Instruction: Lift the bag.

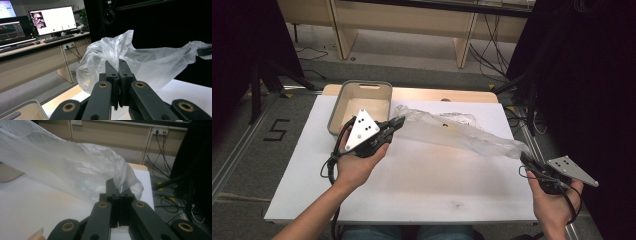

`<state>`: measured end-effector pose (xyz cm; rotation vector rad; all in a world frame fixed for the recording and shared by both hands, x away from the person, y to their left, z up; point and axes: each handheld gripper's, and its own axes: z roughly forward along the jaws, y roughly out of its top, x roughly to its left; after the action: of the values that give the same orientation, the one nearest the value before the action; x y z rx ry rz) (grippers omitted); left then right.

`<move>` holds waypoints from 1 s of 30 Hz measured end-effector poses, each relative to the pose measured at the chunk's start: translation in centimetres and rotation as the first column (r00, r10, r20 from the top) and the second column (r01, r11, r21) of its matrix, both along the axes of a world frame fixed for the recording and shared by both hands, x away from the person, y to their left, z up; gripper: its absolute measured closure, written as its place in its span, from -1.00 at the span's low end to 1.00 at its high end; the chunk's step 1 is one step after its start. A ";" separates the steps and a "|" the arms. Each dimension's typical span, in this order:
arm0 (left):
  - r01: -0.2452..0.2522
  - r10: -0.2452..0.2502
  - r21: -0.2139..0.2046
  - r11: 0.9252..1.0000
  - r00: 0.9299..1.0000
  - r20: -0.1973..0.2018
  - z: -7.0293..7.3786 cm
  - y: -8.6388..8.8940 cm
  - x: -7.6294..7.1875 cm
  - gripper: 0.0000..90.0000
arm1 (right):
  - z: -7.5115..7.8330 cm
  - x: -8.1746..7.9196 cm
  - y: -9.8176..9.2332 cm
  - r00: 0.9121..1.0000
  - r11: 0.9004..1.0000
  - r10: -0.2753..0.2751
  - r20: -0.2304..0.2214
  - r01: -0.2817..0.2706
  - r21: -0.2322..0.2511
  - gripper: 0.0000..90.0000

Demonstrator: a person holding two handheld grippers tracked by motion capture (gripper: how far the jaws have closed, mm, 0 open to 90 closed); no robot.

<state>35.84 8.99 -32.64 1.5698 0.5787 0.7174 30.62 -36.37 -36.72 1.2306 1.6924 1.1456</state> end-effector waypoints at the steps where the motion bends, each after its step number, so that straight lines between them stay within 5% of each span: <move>1: -0.001 0.001 0.001 1.000 1.000 -0.004 -0.1 0.0 0.0 0.97 | 0.1 0.0 -0.1 1.000 1.000 -0.004 0.004 0.004 -0.001 1.00; 13: -0.014 0.014 -0.001 1.000 1.000 -0.019 -0.6 0.2 0.4 0.97 | 1.3 0.3 -0.1 0.997 1.000 -0.018 0.082 0.018 0.004 1.00; 30: -0.020 0.020 -0.020 1.000 1.000 -0.011 -0.1 0.5 0.2 0.97 | 4.1 1.1 0.1 0.980 0.999 -0.037 0.195 0.032 0.028 1.00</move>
<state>36.07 9.47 -32.75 1.5517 0.6084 0.7169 31.70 -36.28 -32.60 1.1188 1.5093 1.2279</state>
